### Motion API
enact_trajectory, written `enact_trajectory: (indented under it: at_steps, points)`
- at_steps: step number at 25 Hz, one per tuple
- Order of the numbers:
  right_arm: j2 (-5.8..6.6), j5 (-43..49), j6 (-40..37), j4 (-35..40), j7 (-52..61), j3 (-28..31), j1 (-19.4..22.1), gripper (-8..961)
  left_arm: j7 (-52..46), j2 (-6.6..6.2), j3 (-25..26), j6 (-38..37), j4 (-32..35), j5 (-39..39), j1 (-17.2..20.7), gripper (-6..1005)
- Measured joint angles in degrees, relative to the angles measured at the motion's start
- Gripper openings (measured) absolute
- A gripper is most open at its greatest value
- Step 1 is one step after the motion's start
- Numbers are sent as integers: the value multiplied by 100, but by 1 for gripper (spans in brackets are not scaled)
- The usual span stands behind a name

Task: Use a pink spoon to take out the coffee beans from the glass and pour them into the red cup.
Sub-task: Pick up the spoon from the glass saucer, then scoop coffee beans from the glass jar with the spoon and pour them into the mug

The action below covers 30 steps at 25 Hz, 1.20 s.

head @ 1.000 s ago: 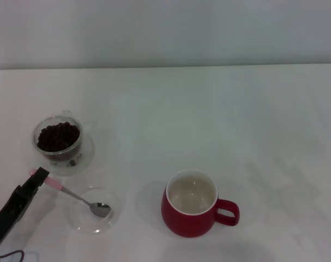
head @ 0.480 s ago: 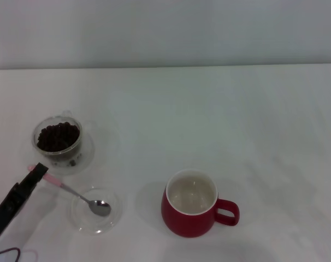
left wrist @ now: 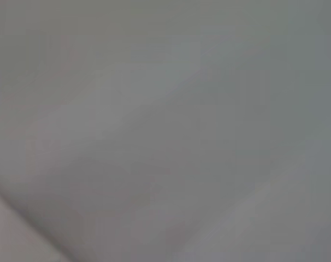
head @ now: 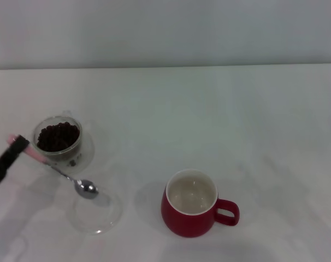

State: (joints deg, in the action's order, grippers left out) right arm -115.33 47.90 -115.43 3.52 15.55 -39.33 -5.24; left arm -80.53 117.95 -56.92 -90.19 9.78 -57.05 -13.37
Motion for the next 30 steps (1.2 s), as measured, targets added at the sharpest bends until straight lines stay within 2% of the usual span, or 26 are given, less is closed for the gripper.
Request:
enact_trajectory:
  at_steps: [4, 8, 10, 15, 20, 25, 30]
  points:
    - [-8, 0, -60, -74, -33, -148, -29, 670, -285, -200, -15, 6, 526, -45, 60, 127]
    - [-14, 11, -79, -128, -59, -446, -88, 670, -598, -517, -6, 122, 840, -49, -49, 126]
    - [-15, 17, -130, -130, -112, -703, -120, 670, -913, -734, -15, 249, 1061, -96, -176, 126]
    - [-37, 18, -311, -136, -184, -1164, -199, 669, -1540, -1065, 15, 932, 1707, -636, -444, 127]
    - [-58, 18, -453, -234, -159, -1537, -326, 669, -1986, -1374, 21, 1611, 1877, -1301, -868, 127]
    - [-65, 50, -405, -296, -150, -1717, -412, 668, -2349, -1567, 30, 2009, 2163, -2084, -1316, 127]
    - [-69, 61, -346, -391, -145, -1709, -424, 667, -2714, -1609, 33, 2127, 2260, -2758, -1792, 127]
